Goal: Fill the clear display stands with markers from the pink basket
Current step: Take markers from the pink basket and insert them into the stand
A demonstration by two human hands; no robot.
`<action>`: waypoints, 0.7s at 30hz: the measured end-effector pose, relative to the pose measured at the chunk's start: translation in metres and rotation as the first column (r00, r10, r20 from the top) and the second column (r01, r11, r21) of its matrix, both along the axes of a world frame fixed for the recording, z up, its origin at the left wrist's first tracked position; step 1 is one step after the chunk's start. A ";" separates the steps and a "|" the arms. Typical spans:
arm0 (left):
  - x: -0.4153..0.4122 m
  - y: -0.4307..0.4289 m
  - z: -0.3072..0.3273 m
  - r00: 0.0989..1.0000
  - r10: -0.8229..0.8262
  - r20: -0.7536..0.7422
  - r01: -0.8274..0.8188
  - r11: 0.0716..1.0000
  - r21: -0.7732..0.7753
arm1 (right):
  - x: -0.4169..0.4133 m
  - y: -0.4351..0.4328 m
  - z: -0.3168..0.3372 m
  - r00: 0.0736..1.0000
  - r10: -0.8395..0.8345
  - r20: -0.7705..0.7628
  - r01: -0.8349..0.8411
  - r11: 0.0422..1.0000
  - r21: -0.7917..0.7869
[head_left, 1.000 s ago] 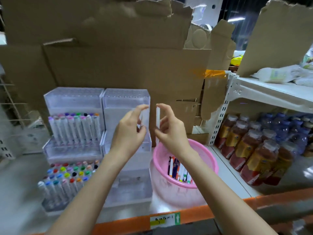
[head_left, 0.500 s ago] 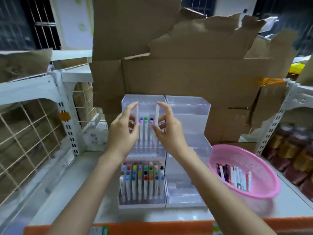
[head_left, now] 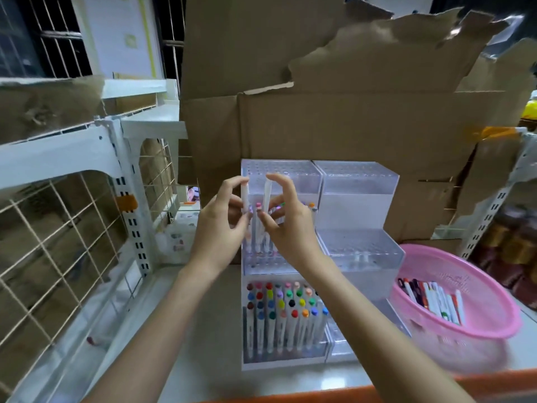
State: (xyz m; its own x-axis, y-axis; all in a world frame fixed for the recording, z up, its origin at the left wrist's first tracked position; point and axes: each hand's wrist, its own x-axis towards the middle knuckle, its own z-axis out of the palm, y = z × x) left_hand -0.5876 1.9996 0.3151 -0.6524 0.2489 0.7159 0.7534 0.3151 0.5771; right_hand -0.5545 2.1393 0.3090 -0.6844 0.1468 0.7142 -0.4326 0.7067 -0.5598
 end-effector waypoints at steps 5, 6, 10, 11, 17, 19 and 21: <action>-0.009 -0.002 -0.009 0.999 -0.031 0.017 0.032 0.999 -0.010 | -0.003 -0.003 -0.007 1.000 -0.002 0.013 0.002 0.999 -0.041; -0.010 -0.002 -0.012 0.999 -0.038 0.018 0.038 0.999 -0.020 | -0.004 -0.004 -0.008 1.000 -0.006 0.009 0.007 0.999 -0.043; -0.013 -0.003 -0.022 0.997 -0.065 0.038 0.065 0.998 0.000 | -0.004 -0.008 -0.012 1.000 -0.023 0.010 0.024 0.998 -0.059; -0.014 -0.003 -0.023 0.997 -0.069 0.039 0.068 0.998 0.006 | -0.004 -0.009 -0.013 1.000 -0.028 0.013 0.028 0.998 -0.063; -0.013 -0.002 -0.022 0.997 -0.071 0.003 0.071 0.997 -0.017 | -0.004 -0.010 -0.014 0.999 -0.045 0.009 0.046 0.998 -0.041; -0.014 -0.003 -0.022 0.997 -0.070 0.042 0.070 0.998 -0.003 | -0.004 -0.010 -0.015 0.999 -0.050 0.009 0.050 0.998 -0.031; -0.015 -0.004 -0.024 0.995 -0.067 0.074 0.067 0.998 -0.005 | -0.003 -0.010 -0.017 0.999 -0.050 0.015 0.050 0.998 -0.024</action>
State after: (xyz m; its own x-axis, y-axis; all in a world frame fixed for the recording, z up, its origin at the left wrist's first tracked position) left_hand -0.6025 1.9961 0.2908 -0.6851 0.2994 0.6641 0.7284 0.2700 0.6296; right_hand -0.5574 2.1291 0.2924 -0.6857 0.1981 0.7003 -0.3889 0.7136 -0.5827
